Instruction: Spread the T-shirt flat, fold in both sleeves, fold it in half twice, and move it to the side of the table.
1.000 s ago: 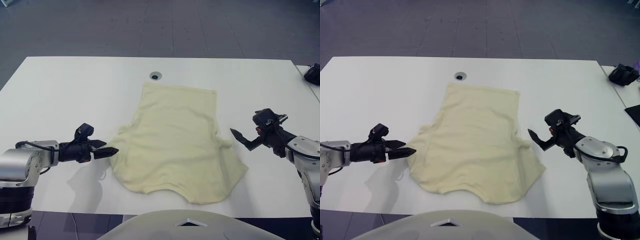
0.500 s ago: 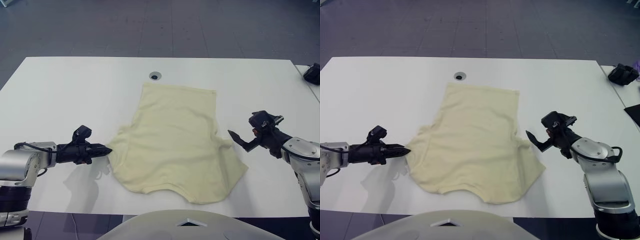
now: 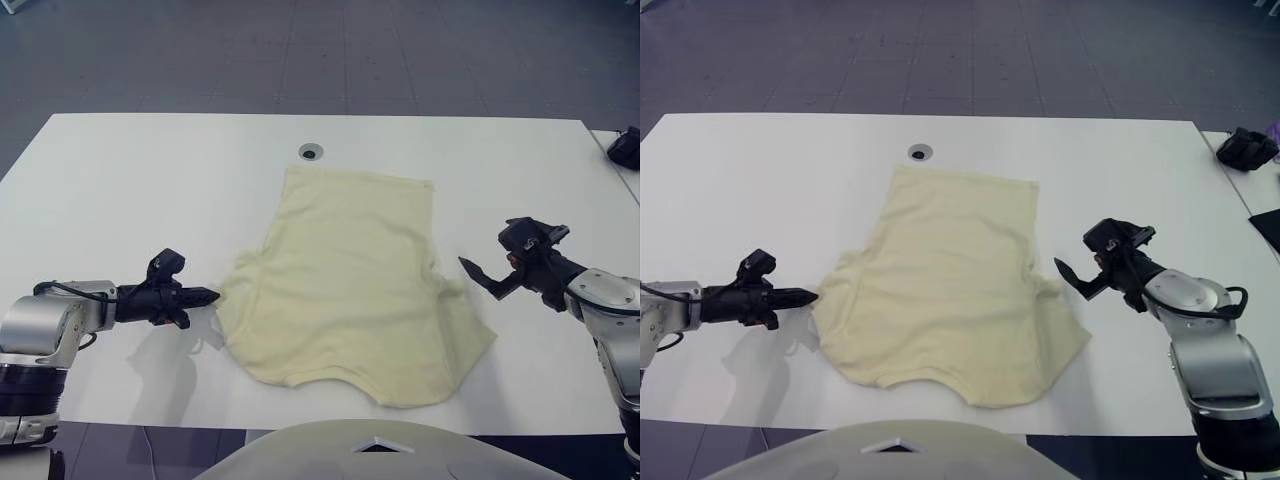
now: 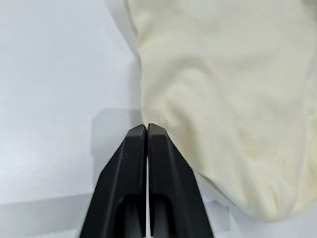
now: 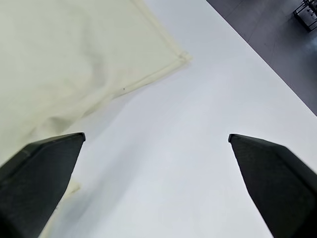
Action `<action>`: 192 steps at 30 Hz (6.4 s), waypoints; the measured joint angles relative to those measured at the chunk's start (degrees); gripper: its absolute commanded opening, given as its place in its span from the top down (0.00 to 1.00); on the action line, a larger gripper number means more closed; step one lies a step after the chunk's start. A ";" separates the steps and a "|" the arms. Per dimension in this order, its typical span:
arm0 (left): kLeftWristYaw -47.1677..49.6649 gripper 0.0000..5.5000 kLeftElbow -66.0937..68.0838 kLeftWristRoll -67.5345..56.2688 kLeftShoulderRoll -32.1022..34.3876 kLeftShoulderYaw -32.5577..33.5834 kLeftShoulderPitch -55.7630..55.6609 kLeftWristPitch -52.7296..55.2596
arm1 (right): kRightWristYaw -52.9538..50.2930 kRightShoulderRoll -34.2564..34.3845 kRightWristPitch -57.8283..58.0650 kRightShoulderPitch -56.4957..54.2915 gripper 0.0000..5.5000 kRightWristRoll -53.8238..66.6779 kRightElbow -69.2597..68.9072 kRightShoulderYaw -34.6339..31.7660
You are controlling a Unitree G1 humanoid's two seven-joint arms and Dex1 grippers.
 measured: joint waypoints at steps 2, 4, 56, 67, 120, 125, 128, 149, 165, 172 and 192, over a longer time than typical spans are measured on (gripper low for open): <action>0.48 1.00 3.21 1.40 0.18 0.00 -1.99 -1.23 | 0.09 -0.16 -0.12 -0.32 0.02 -0.10 0.46 0.02; 0.41 1.00 5.44 2.96 0.64 -0.23 -3.50 -2.15 | 0.16 -0.44 -0.43 -0.87 0.02 -0.21 1.03 0.00; 18.31 0.38 -14.84 -3.13 -10.52 13.66 -12.27 3.25 | 8.29 9.71 39.44 14.54 0.02 27.89 -19.50 -20.98; 28.41 0.07 -18.94 -0.81 -13.65 13.18 -13.55 3.60 | 4.49 9.70 36.95 18.03 0.31 28.76 -17.17 -15.42; 28.46 0.02 -14.87 4.16 -12.97 7.25 -11.58 1.71 | 4.97 -6.02 28.57 1.42 1.00 34.47 -9.80 -12.99; 28.56 0.02 -15.02 4.20 -14.08 6.47 -11.63 1.84 | 1.97 -1.52 29.45 -3.80 1.00 35.94 -9.51 -4.02; 28.42 0.02 -14.70 4.24 -14.27 5.56 -12.00 1.83 | -0.33 1.60 28.81 -6.25 1.00 34.49 -7.07 1.94; 28.29 0.02 -14.05 4.19 -14.94 4.05 -12.67 1.95 | -2.26 10.97 25.00 -14.72 0.84 31.42 -0.68 16.29; 7.38 0.02 -19.14 20.72 3.24 -9.05 -1.29 -33.27 | 6.50 -9.30 -10.55 6.25 0.37 7.64 -2.14 7.83; -2.67 0.02 -20.68 27.94 12.16 -10.50 14.80 -61.92 | 18.69 -15.12 -28.82 29.13 0.19 -0.41 -6.65 -2.21; -0.32 0.23 -29.18 32.57 8.20 -14.52 26.30 -65.27 | 14.24 -10.27 -45.36 27.01 0.20 -19.98 -8.37 12.01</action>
